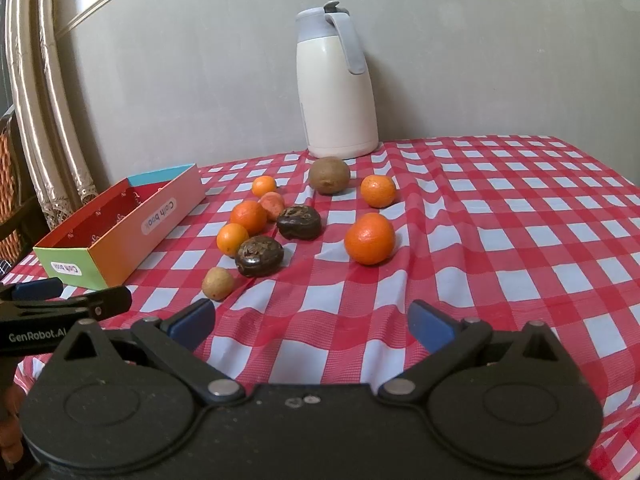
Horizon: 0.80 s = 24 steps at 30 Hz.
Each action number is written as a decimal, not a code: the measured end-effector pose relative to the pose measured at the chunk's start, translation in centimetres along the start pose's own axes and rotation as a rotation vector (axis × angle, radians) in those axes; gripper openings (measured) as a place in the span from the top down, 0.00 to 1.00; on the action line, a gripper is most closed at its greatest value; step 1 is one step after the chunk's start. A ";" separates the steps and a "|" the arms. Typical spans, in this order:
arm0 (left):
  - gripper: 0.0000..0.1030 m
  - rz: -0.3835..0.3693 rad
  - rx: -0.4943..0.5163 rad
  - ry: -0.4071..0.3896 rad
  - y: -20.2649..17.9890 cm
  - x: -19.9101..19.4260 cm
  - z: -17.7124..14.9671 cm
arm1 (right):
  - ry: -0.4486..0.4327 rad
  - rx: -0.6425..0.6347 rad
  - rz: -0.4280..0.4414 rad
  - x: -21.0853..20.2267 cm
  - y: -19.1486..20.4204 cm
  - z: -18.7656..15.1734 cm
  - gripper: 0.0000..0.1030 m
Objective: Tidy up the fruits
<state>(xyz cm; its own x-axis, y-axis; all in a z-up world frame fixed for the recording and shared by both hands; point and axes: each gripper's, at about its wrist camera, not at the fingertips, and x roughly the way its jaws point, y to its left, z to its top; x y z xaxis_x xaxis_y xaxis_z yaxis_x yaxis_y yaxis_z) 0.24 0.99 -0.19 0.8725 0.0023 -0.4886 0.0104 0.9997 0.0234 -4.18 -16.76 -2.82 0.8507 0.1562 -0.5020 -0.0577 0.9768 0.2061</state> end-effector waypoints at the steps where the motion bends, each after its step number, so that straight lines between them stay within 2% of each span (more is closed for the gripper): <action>1: 0.00 0.000 0.001 -0.001 0.0 0.0 0.0 | 0.000 0.002 0.000 0.0 0.0 0.0 0.00; 24: 0.00 -0.003 0.014 -0.015 -0.1 -0.2 0.1 | -0.008 0.017 -0.003 -0.2 -0.2 0.1 0.00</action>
<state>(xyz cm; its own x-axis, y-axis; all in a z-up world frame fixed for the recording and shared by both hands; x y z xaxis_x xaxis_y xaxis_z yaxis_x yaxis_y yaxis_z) 0.17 0.90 -0.01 0.8799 -0.0008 -0.4752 0.0194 0.9992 0.0343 -4.33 -17.03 -2.71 0.8550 0.1522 -0.4958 -0.0466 0.9746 0.2189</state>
